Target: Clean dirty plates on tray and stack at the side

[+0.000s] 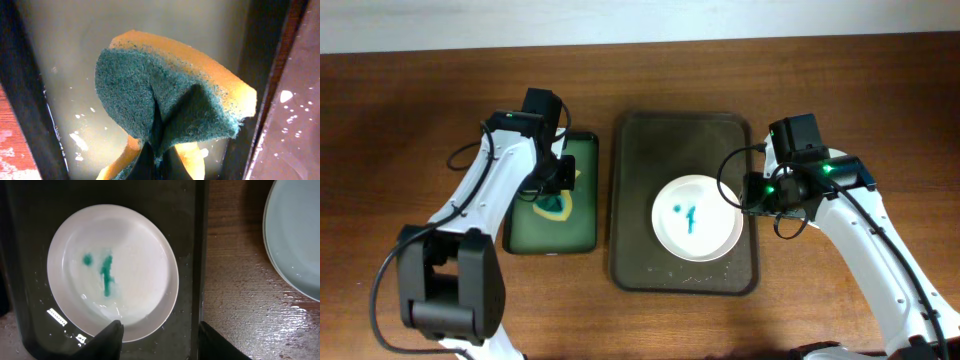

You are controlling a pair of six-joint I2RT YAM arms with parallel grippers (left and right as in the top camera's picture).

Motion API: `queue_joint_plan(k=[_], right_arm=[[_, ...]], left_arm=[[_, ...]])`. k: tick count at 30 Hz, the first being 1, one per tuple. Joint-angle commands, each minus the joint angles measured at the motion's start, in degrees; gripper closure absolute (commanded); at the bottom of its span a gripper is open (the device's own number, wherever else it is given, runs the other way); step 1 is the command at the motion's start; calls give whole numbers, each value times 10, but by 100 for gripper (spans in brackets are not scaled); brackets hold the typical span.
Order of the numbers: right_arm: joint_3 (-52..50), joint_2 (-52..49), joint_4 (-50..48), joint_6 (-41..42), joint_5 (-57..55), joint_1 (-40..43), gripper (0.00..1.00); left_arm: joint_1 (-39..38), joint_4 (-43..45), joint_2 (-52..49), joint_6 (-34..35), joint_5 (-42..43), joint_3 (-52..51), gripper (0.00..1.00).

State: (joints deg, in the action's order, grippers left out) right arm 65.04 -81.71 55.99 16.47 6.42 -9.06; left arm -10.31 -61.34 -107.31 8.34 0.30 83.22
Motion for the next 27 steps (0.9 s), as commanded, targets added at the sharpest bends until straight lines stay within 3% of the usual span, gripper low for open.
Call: queue_joint_plan(k=[1, 5, 11, 15, 20, 25, 27], right_arm=[[-4, -2, 3, 5, -6, -3, 63], [-28, -29, 7, 25, -11, -3, 62], [-31, -176, -56, -39, 8, -1, 62], [-31, -224, -91, -38, 4, 17, 62], [-51, -245, -137, -39, 69, 31, 95], [-68, -246, -160, -14, 69, 31, 96], [-68, -246, -157, -14, 69, 31, 96]], left_arm=[[-11, -3, 46, -12, 13, 26, 100], [-90, 35, 45, -2, 142, 42, 100], [-211, 140, -7, 63, 167, 42, 100], [-241, 154, -52, 98, 165, 42, 100], [-243, 188, -106, 108, 172, 42, 100], [-264, 226, -125, 149, 193, 42, 100], [-282, 251, -162, 165, 238, 42, 100]])
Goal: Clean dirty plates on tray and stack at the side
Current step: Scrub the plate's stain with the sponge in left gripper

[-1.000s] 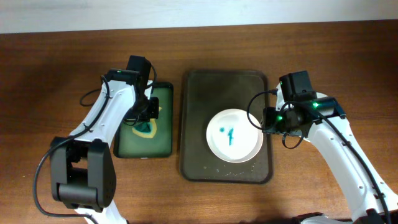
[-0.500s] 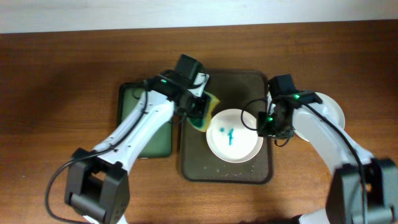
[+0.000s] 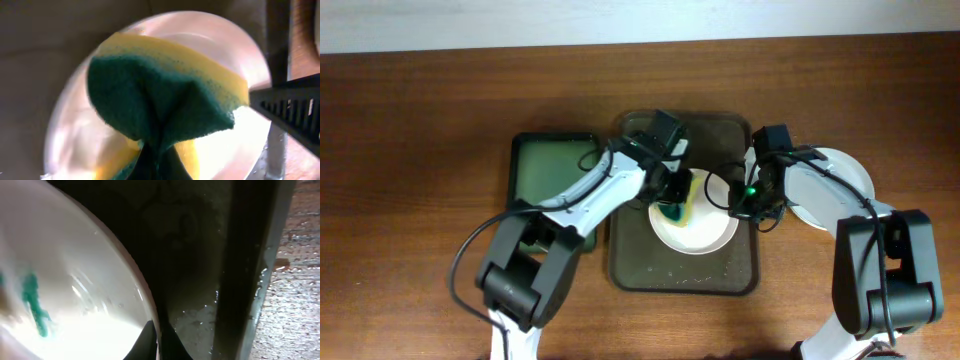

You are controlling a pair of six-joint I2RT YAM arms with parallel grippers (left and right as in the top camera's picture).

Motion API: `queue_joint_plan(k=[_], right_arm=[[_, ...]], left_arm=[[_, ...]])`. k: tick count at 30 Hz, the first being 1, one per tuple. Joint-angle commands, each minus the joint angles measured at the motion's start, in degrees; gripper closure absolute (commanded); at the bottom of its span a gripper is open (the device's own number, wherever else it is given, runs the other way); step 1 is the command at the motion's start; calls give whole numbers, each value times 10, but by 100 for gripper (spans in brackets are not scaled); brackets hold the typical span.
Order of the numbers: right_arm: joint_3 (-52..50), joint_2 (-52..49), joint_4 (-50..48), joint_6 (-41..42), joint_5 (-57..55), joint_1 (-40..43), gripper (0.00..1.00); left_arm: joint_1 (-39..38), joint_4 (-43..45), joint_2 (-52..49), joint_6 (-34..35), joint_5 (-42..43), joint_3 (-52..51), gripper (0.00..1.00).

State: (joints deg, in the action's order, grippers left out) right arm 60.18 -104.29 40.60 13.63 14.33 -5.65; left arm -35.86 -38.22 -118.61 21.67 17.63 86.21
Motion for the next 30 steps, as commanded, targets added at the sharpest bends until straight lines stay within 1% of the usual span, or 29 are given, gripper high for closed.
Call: queue_joint_plan(k=[1, 2, 4, 5, 7, 9, 10, 11, 12, 14, 15, 18, 21, 24, 26, 28, 29, 30], right_arm=[[-19, -20, -4, 14, -10, -3, 96], [-19, -20, -4, 14, -10, -3, 96], [-19, -20, -4, 14, -10, -3, 96], [-19, -20, -5, 14, -10, -3, 96], [-19, -20, -6, 14, -10, -3, 96], [-19, -20, -8, 14, -10, -3, 96], [-19, -20, -8, 14, -10, -3, 96], [-19, -20, -8, 14, -10, -3, 96], [-19, -20, -8, 14, -10, -3, 96], [-19, -20, -8, 14, -10, -3, 96], [-19, -20, -8, 14, -10, -3, 96], [-19, -20, -8, 14, -10, -3, 96], [-19, -20, -8, 14, -10, -3, 96], [-19, -20, -10, 14, -10, -3, 96], [-19, -20, -10, 14, -10, -3, 96], [-19, -20, -10, 14, -10, -3, 96], [-19, -20, -10, 14, -10, -3, 96], [-19, -20, -10, 14, -10, -3, 96]], left_arm=[[-37, 31, -76, 43, 85, 12, 100], [-43, 37, -98, 46, 99, 12, 100], [-52, 48, -131, 44, 155, 12, 100], [-52, 50, -133, 41, 161, 15, 100], [-54, 50, -133, 10, 166, 33, 100], [-61, 47, -133, -52, 176, 50, 100], [-64, 31, -133, -82, 164, 59, 100], [-63, 10, -133, -81, 124, 67, 100], [-52, -41, -133, -75, 47, 86, 100], [-33, -97, -133, -49, -30, 117, 100], [-20, -135, -133, -32, -97, 143, 100], [4, -189, -133, -13, -255, 174, 100], [15, -200, -133, -14, -293, 174, 100], [13, -197, -134, -11, -290, 174, 100], [5, -188, -138, -7, -251, 174, 100], [-14, -170, -158, -8, -129, 173, 100], [-23, -162, -165, -22, -56, 173, 100], [-29, -156, -168, -32, -2, 173, 100]])
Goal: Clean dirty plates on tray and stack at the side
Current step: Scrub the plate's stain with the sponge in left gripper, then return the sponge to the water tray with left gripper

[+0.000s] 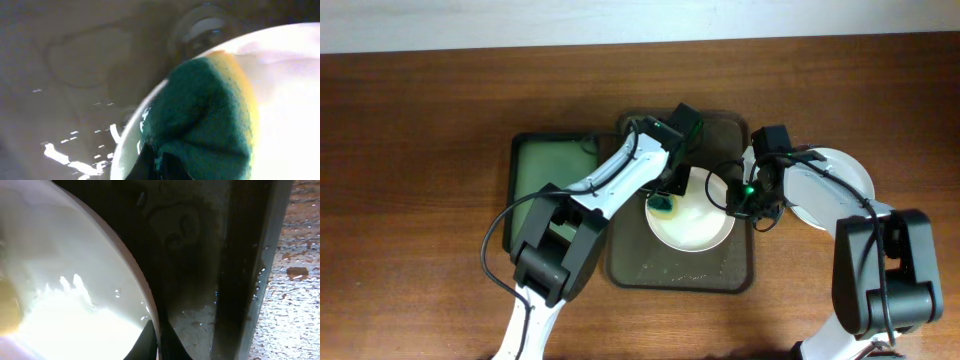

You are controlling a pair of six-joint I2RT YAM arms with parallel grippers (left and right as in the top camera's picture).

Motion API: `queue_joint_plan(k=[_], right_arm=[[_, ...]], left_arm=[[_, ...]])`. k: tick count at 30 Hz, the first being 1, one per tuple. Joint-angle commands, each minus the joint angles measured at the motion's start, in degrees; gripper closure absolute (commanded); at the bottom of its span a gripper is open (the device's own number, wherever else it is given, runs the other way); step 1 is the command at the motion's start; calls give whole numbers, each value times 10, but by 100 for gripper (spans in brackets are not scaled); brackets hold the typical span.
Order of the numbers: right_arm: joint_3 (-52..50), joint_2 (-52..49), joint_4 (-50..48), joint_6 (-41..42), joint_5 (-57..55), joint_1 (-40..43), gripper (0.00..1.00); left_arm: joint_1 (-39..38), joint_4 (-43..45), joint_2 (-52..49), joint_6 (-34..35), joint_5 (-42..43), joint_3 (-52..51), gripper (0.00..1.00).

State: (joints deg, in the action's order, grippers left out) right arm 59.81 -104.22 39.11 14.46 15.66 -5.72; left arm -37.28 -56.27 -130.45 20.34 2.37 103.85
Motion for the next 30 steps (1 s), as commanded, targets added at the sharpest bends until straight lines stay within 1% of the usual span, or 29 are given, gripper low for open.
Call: queue_joint_plan(k=[1, 2, 5, 8, 11, 14, 17, 18, 19, 21, 24, 26, 27, 30], right_arm=[[-15, -21, 5, 6, -23, -3, 96], [-15, -21, 5, 6, -23, -3, 96], [-15, -21, 5, 6, -23, -3, 96], [-15, -21, 5, 6, -23, -3, 96], [-15, -21, 2, 6, -23, -3, 96], [-15, -21, 3, 6, -23, -3, 96], [-15, -21, 3, 6, -23, -3, 96], [-15, -21, 3, 6, -23, -2, 96], [-15, -21, 3, 6, -23, -3, 96], [-15, -21, 3, 6, -23, -3, 96], [-15, -21, 7, 6, -24, -2, 96], [-15, -21, 9, 6, -23, -2, 94], [-15, -21, 10, 6, -23, -3, 92], [-15, -21, 10, 6, -23, -3, 92]], left_arm=[[-24, 34, -50, -33, 198, -3, 100], [-35, 43, -50, -40, 246, -3, 100], [-59, 74, -50, -42, 339, -3, 100], [-71, 81, -50, -42, 344, -3, 100], [-75, 76, -50, -58, 342, -3, 100], [-59, 58, -49, -59, 277, -2, 100], [-23, -21, -47, -59, 107, 21, 100], [-14, -41, -45, -59, 65, 30, 100], [1, -70, -42, -58, -2, 45, 100], [18, -96, -29, -45, -74, 66, 100], [25, -98, 23, -30, -75, 69, 100], [31, -106, 86, -31, -58, 69, 100], [41, -118, 127, -31, -61, 69, 100], [89, -164, 208, -31, -111, 68, 100]])
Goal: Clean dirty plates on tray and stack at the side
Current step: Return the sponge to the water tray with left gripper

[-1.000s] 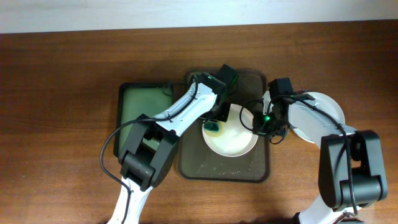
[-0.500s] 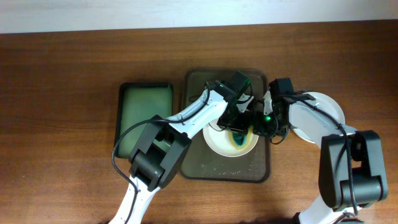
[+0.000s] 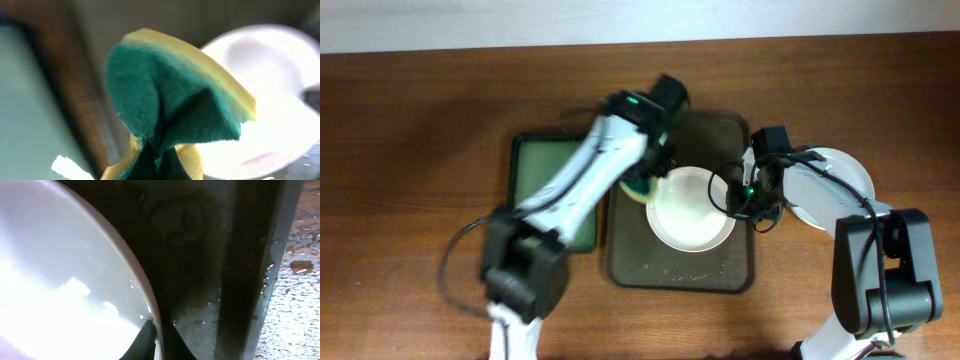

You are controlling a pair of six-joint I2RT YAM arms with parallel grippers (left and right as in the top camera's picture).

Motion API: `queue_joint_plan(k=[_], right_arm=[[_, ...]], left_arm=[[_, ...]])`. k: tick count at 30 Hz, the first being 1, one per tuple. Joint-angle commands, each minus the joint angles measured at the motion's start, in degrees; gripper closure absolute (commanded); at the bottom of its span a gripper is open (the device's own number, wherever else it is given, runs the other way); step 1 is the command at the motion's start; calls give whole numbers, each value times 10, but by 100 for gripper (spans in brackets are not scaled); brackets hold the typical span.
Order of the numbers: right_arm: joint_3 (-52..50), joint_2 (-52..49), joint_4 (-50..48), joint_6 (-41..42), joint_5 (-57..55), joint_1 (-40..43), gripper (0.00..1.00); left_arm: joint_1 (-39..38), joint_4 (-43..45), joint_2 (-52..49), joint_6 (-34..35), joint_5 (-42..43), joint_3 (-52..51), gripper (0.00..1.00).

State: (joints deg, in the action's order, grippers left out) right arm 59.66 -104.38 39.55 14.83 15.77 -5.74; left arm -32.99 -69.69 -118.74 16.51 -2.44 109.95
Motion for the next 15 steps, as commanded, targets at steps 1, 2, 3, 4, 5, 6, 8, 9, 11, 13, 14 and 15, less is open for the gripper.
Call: queue_joint_plan(k=[1, 2, 3, 4, 5, 6, 8, 9, 11, 13, 14, 15], right_arm=[[-14, -19, 5, 2, -24, -2, 92], [-14, -19, 5, 2, -24, -2, 95], [-14, -19, 5, 2, -24, -2, 95], [-14, -19, 5, 2, -24, -2, 96], [-14, -19, 5, 2, -24, -2, 96], [-14, -19, 5, 2, -24, -2, 96], [-12, -17, 11, 2, 9, -2, 96], [-7, -10, 23, 2, 43, -2, 96], [5, 20, 43, 7, 29, -7, 96], [8, 87, 53, 28, -72, -20, 96], [8, 113, 57, 34, -109, -26, 96], [8, 144, 62, 40, -148, -31, 96]], left_arm=[[66, -48, 97, 7, -69, 7, 100], [89, -69, 97, 8, -68, 5, 100], [115, -71, 97, 8, -68, -21, 100], [134, -63, 97, 22, -68, -50, 100], [155, -33, 97, 46, -64, -98, 100], [170, 3, 97, 56, -55, -147, 100], [190, 74, 97, 64, -38, -241, 100], [195, 99, 97, 64, -39, -273, 100], [205, 120, 97, 64, -40, -296, 100], [212, 123, 98, 64, -39, -295, 100], [213, 123, 98, 64, -35, -294, 100], [213, 122, 98, 64, -28, -292, 96]])
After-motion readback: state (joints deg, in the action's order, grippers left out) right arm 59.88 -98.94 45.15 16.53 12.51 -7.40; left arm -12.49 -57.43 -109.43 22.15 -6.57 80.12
